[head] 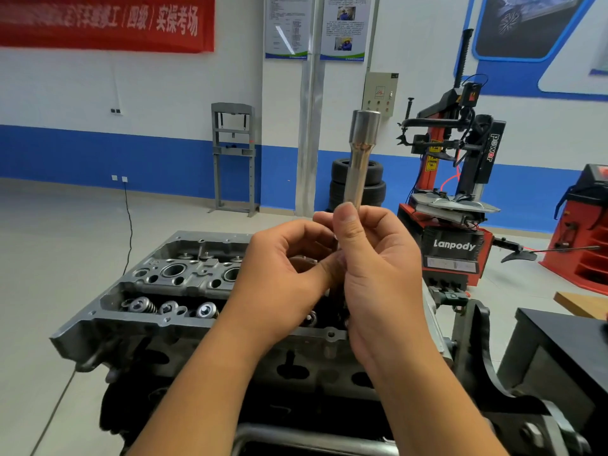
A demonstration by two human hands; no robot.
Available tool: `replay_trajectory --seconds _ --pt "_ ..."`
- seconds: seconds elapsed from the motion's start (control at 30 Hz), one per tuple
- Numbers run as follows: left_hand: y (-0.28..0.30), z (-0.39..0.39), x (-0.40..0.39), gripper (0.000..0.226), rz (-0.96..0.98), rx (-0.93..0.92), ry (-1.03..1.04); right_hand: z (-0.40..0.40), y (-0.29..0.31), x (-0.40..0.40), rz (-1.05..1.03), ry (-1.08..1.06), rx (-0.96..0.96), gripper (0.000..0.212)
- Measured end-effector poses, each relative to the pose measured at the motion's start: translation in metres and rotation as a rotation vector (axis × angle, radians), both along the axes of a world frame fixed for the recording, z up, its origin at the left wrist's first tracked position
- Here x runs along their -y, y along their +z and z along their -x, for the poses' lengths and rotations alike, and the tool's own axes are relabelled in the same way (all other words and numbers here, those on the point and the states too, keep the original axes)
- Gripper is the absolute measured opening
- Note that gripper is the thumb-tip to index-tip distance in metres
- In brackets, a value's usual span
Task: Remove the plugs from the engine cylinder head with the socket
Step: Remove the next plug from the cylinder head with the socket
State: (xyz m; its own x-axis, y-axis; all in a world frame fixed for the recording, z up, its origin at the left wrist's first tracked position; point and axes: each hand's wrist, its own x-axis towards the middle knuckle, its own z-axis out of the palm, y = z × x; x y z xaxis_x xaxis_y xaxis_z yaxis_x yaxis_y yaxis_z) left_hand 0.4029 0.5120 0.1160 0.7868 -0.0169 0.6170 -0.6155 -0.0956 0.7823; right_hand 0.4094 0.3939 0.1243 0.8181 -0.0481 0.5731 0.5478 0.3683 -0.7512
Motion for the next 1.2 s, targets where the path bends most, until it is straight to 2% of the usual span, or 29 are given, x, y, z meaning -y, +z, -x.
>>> replay_trajectory --seconds 0.07,0.17,0.23,0.37,0.5,0.63,0.7,0.97,1.03,1.13,1.2 --pt "0.0 0.0007 -0.001 0.026 -0.011 -0.016 0.001 -0.0006 -0.0002 0.0003 0.014 0.007 -0.004 0.022" --pt "0.0012 0.0016 -0.0031 0.031 -0.071 -0.072 -0.148 -0.0011 -0.0009 0.0005 0.037 -0.021 -0.005 0.029" --pt "0.0016 0.0011 -0.0023 0.029 -0.068 -0.091 -0.178 -0.0013 -0.0006 0.0005 0.038 -0.029 -0.003 0.032" --pt "0.0034 0.0013 0.002 0.03 -0.018 -0.052 -0.049 -0.0011 0.0007 -0.0002 0.016 0.022 -0.022 0.028" --pt "-0.0015 -0.0014 0.0004 0.027 -0.008 -0.014 0.048 0.0 0.001 -0.0002 0.013 0.016 0.0 0.036" --pt "0.0006 0.0007 -0.0037 0.028 -0.065 -0.067 -0.16 -0.0008 -0.0007 0.0002 0.067 -0.035 0.018 0.034" --pt "0.0003 0.0008 -0.0035 0.03 -0.05 -0.083 -0.188 -0.0012 0.0 -0.0004 0.07 -0.049 0.014 0.035" --pt "-0.0014 -0.0004 0.0019 0.022 0.027 0.0 0.035 -0.0018 -0.0008 -0.0021 0.015 -0.01 -0.003 0.034" --pt "-0.0015 -0.0006 -0.0016 0.024 0.015 -0.014 -0.02 -0.0024 -0.0015 -0.0028 0.046 -0.025 0.008 0.029" --pt "-0.0011 0.0002 -0.0048 0.029 -0.008 -0.078 -0.182 -0.0039 -0.0015 -0.0024 0.075 -0.078 0.028 0.038" --pt "-0.0005 -0.0006 -0.0029 0.027 -0.006 -0.081 -0.158 -0.0043 -0.0009 -0.0018 0.059 -0.067 0.01 0.041"
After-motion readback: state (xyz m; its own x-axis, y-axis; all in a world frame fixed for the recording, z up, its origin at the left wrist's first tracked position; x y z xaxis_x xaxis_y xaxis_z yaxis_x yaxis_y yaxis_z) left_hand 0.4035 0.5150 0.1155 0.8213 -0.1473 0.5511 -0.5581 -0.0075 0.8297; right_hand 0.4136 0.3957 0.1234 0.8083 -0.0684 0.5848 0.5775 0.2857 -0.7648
